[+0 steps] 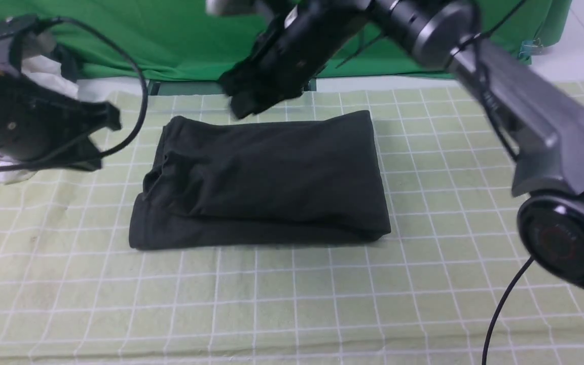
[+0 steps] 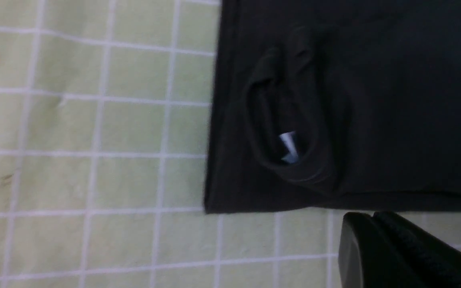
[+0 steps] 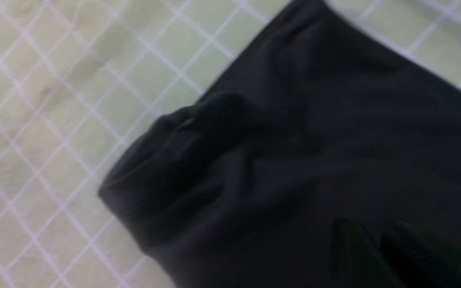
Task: Fold a long-sleeved shirt over a green coffee tablecloth.
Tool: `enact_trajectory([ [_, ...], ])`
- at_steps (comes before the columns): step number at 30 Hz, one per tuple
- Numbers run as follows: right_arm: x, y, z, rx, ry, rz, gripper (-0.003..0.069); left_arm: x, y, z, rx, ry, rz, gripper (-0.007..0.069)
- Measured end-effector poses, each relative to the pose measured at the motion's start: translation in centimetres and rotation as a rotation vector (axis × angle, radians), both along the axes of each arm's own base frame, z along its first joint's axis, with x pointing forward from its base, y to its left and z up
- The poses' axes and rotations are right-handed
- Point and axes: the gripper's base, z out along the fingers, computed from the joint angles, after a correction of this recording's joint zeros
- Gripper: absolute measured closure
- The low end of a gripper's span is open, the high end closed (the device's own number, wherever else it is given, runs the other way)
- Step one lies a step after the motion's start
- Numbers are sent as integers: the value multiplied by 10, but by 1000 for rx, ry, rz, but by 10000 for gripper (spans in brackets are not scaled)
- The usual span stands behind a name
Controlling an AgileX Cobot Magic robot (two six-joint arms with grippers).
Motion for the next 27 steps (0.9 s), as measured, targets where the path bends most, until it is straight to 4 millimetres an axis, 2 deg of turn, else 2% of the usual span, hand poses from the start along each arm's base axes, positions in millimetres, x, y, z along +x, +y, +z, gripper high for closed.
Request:
enact_trajectory([
  [1, 4, -10, 5, -14, -18, -22, 613, 2, -4, 0, -24, -17, -25, 613],
  [3, 9, -24, 14, -37, -47, -52, 641, 7, -15, -3, -54, -39, -74, 613],
  [6, 10, -41, 23, -92, -75, -90, 652, 17, -36, -14, -59, -34, -143, 613],
  [9, 5, -61, 23, -166, -52, -107, 654, 32, -56, -29, -51, 13, -184, 613],
  [12, -4, -75, 25, -214, -27, -101, 654, 46, -62, -35, -37, 33, -173, 613],
  [15, -21, -89, 12, -284, 44, -66, 657, 69, -61, -47, 15, 65, -132, 613],
  [19, -31, -93, -17, -337, 127, -32, 657, 85, -57, -65, 98, 102, -121, 613],
  [22, -33, -94, -45, -352, 178, -31, 657, 89, -55, -85, 146, 171, -126, 613],
  [25, -33, -92, -66, -355, 214, -33, 657, 90, -53, -105, 187, 262, -141, 613],
  [27, -33, -92, -75, -357, 231, -33, 657, 88, -51, -111, 209, 296, -135, 613],
])
